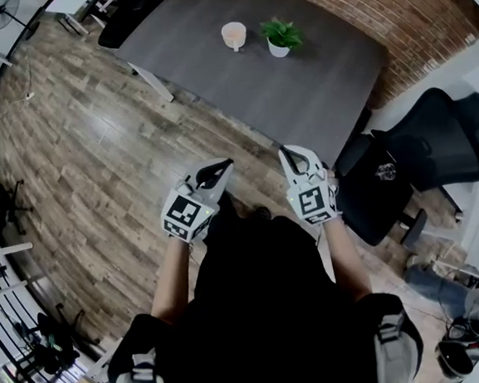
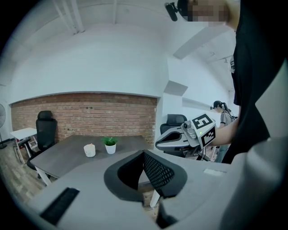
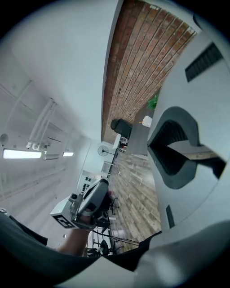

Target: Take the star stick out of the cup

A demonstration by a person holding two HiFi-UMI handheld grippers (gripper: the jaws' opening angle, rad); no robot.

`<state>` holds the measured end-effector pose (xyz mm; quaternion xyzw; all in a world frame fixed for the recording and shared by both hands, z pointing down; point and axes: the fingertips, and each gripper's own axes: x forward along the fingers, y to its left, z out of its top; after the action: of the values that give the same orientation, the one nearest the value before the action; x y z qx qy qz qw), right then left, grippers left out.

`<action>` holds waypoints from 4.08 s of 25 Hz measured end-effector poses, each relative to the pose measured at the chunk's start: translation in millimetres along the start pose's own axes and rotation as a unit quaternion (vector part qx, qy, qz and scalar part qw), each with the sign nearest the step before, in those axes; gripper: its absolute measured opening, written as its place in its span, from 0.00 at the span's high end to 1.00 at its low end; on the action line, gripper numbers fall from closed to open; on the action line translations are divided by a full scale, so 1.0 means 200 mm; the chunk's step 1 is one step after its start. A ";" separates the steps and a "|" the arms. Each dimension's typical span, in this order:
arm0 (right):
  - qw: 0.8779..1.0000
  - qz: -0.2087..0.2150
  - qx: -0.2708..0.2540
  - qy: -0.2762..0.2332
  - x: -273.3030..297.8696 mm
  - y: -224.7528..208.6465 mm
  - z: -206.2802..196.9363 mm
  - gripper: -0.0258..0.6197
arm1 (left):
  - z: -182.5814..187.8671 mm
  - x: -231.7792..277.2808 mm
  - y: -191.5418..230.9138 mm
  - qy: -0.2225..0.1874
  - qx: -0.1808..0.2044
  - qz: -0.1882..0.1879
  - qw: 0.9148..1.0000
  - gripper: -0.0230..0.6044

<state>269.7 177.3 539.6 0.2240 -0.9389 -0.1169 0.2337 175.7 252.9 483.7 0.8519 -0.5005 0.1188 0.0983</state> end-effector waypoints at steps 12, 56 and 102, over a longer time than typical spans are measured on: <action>1.000 -0.019 -0.011 0.016 0.21 -0.04 0.06 0.96 | 0.00 0.02 0.24 0.003 -0.003 -0.021 1.000 0.96; 0.991 -0.106 0.030 0.076 0.97 -0.22 0.25 0.96 | 0.10 0.20 1.19 -0.002 0.013 -0.112 0.994 0.96; 0.994 -0.077 0.011 0.079 1.42 -0.21 0.40 0.96 | 0.00 0.05 1.65 -0.001 -0.008 -0.070 0.998 0.96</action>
<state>20.4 14.5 566.1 0.3067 -0.8986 -0.1062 0.2951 -108.6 86.7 502.2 0.8841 -0.4408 0.1069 0.1125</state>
